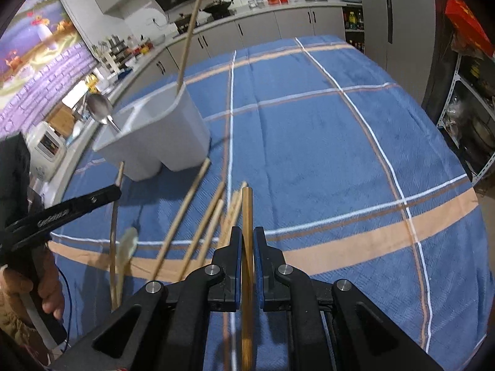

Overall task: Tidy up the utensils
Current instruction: 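Lift both held chopsticks and lower them into the white holder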

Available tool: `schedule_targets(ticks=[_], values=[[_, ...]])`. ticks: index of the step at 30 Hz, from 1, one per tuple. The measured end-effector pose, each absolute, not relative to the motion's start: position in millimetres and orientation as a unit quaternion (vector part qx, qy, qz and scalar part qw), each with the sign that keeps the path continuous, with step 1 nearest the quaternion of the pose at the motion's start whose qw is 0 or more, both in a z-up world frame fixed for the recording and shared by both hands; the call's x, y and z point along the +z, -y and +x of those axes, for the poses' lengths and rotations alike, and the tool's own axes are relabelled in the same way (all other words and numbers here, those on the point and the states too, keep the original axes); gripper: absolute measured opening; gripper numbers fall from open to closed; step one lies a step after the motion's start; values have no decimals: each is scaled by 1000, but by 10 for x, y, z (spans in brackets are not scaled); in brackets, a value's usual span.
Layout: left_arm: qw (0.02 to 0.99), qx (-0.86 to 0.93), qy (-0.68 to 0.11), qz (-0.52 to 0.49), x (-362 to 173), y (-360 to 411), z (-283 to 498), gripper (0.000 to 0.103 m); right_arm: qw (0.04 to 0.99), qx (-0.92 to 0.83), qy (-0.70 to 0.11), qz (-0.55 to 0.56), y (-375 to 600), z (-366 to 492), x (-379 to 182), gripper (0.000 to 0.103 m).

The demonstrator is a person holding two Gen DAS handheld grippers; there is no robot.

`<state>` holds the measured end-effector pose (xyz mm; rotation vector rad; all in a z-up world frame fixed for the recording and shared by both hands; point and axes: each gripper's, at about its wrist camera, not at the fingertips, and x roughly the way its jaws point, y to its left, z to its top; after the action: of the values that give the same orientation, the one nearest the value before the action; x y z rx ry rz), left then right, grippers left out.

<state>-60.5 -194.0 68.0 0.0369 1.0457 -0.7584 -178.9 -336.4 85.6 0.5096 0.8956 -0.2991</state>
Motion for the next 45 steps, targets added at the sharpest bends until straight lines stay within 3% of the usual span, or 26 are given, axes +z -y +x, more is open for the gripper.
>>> schedule_targets(ticks=[25,45], values=[[840,-410,-355,-10,1713,1153,-1575,5,911,-138,-323,216,2779,-2308,1566,7],[864,-402,-301,-45,2193,695,-1570,5,937,-142,-265,180,2537,-2416,2053,7]])
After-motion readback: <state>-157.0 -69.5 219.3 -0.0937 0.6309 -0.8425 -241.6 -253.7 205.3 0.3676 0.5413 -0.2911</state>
